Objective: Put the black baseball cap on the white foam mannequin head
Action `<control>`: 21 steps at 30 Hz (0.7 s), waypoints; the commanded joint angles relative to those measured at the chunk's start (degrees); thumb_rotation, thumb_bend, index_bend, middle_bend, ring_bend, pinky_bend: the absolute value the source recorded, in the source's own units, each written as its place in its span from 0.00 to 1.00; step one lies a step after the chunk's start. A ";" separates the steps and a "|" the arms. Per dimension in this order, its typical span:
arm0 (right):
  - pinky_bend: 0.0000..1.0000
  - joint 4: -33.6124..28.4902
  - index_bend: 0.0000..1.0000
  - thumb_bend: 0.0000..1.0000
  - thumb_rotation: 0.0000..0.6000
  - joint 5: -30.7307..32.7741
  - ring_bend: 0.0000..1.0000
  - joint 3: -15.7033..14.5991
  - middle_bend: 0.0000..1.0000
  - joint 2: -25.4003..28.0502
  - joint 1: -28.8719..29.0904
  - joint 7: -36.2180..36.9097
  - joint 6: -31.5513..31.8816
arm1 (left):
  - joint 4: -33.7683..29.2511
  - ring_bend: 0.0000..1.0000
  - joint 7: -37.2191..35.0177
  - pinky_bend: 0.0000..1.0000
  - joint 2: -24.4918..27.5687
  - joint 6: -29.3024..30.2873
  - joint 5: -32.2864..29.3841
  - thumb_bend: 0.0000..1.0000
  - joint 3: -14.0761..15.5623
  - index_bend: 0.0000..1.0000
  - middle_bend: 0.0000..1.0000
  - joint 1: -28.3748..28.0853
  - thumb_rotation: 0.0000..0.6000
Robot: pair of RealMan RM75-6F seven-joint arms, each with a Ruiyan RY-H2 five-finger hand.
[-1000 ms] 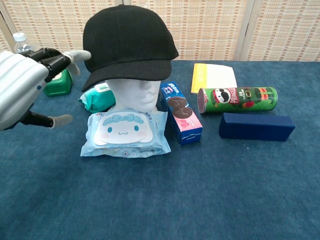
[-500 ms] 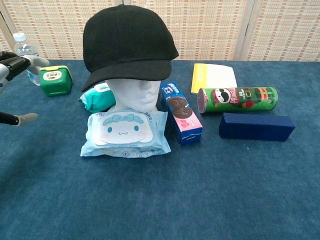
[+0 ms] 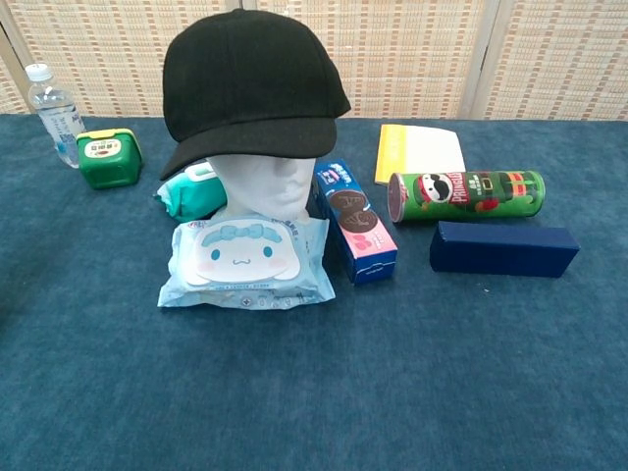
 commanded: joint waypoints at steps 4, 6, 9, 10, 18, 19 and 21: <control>0.33 -0.09 0.46 0.37 1.00 0.48 0.28 0.12 0.40 -0.47 0.24 -1.19 -0.48 | -8.06 0.26 2.60 0.41 5.78 -0.86 -2.12 0.09 1.58 0.29 0.33 3.46 1.00; 0.33 -0.13 0.46 0.37 1.00 0.72 0.28 0.16 0.40 -0.66 0.32 -1.77 -0.67 | -10.41 0.26 2.57 0.41 7.88 -1.32 -2.53 0.09 2.28 0.29 0.33 4.42 1.00; 0.33 -0.26 0.46 0.37 1.00 0.92 0.28 0.17 0.40 -0.82 0.38 -2.44 -0.82 | -13.64 0.27 1.31 0.41 11.84 -4.18 -2.93 0.09 4.29 0.28 0.33 5.26 1.00; 0.33 -0.28 0.46 0.37 1.00 0.97 0.28 0.19 0.40 -0.87 0.39 -2.58 -0.84 | -14.85 0.27 1.02 0.41 13.29 -5.47 -3.25 0.09 4.97 0.27 0.34 5.41 1.00; 0.33 -0.33 0.46 0.37 1.00 1.49 0.28 0.28 0.40 -1.38 0.77 -4.06 -1.53 | -17.21 0.27 -3.27 0.41 17.38 -7.82 -3.81 0.09 6.04 0.27 0.34 6.56 1.00; 0.33 -0.34 0.46 0.37 1.00 1.52 0.28 0.28 0.40 -1.43 0.84 -4.30 -1.65 | -16.96 0.27 -3.35 0.41 17.56 -7.91 -3.61 0.09 6.05 0.27 0.34 6.51 1.00; 0.33 -0.29 0.46 0.37 1.00 1.75 0.28 0.30 0.40 -1.54 1.11 -4.70 -2.18 | -16.61 0.27 -4.29 0.41 17.89 -7.73 -3.47 0.09 5.73 0.27 0.34 6.59 1.00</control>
